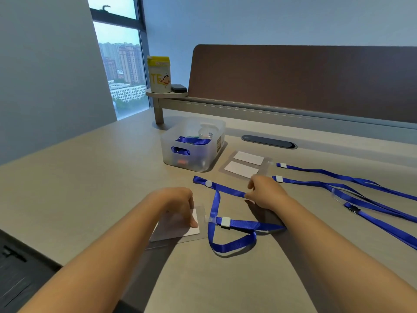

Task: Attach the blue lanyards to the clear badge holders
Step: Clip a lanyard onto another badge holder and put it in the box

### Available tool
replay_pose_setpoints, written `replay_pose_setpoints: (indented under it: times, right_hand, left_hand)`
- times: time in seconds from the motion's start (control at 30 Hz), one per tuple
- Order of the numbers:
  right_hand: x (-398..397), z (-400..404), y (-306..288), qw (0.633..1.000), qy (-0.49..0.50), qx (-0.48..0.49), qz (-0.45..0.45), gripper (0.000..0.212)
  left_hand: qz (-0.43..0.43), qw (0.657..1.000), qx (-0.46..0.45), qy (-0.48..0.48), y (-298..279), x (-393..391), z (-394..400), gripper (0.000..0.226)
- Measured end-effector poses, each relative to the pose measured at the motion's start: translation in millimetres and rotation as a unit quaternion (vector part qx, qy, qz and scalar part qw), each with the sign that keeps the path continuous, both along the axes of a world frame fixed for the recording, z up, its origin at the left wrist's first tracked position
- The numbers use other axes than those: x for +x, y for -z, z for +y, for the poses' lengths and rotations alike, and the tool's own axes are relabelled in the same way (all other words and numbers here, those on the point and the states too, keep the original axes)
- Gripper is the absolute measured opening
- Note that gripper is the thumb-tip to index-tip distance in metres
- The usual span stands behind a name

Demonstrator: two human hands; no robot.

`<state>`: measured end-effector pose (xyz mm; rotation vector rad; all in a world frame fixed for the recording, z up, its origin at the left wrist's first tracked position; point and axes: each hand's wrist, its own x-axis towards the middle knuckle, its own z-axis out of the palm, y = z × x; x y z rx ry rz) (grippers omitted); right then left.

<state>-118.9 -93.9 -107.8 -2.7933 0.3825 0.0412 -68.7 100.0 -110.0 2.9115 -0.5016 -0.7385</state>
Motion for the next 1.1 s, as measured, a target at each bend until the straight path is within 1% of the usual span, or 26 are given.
replay_pose_setpoints:
  times: [0.1,0.17,0.23,0.3,0.37,0.47,0.57,0.63,0.7,0.8,0.87,0.97,1.1]
  right_hand:
    - [-2,12,-10,0.992,-0.057,0.111,-0.032,0.034]
    - [-3,22,-17,0.978,-0.102,0.181,-0.005,0.033]
    - [-3,31,-20,0.967,-0.140,0.206,0.043,0.033]
    - [-3,37,-20,0.963,-0.154,0.213,0.066,0.033]
    - [-3,40,-19,0.961,-0.148,0.225,0.059,0.028]
    - [-2,39,-22,0.957,-0.131,0.256,0.024,0.014]
    - [-1,35,-29,0.943,-0.109,0.314,-0.016,0.022]
    - [-2,34,-37,0.943,-0.109,0.313,-0.039,0.024]
    - [-2,33,-43,0.942,-0.112,0.309,-0.063,0.026]
    - [-2,32,-50,0.935,-0.108,0.327,-0.089,0.027]
    - [-3,32,-52,0.926,-0.100,0.351,-0.096,0.026]
    - [-5,32,-53,0.913,-0.106,0.381,-0.101,0.020]
    - [-4,32,-53,0.920,-0.107,0.356,-0.125,0.019]
  left_hand:
    - [-0.058,0.996,-0.065,0.014,-9,-1,-1,0.045]
    - [-0.105,0.988,-0.111,0.036,-19,-1,-2,0.034]
    - [-0.149,0.977,-0.142,0.049,-29,-1,-2,0.023]
    - [-0.194,0.966,-0.165,0.053,-37,0,-2,0.018]
    - [-0.222,0.957,-0.179,0.056,-42,0,-2,0.018]
    - [-0.239,0.950,-0.197,0.043,-44,-1,0,0.021]
    - [-0.237,0.937,-0.254,0.007,-44,-2,-1,0.024]
    - [-0.244,0.920,-0.306,-0.028,-45,-3,-4,0.027]
    - [-0.284,0.898,-0.333,-0.050,-44,-4,-9,0.033]
    - [-0.345,0.867,-0.356,-0.043,-42,-8,-15,0.037]
    - [-0.367,0.858,-0.360,-0.006,-42,-14,-18,0.035]
    - [-0.395,0.859,-0.320,0.051,-46,-22,-23,0.037]
    - [-0.395,0.879,-0.261,0.065,-53,-25,-27,0.038]
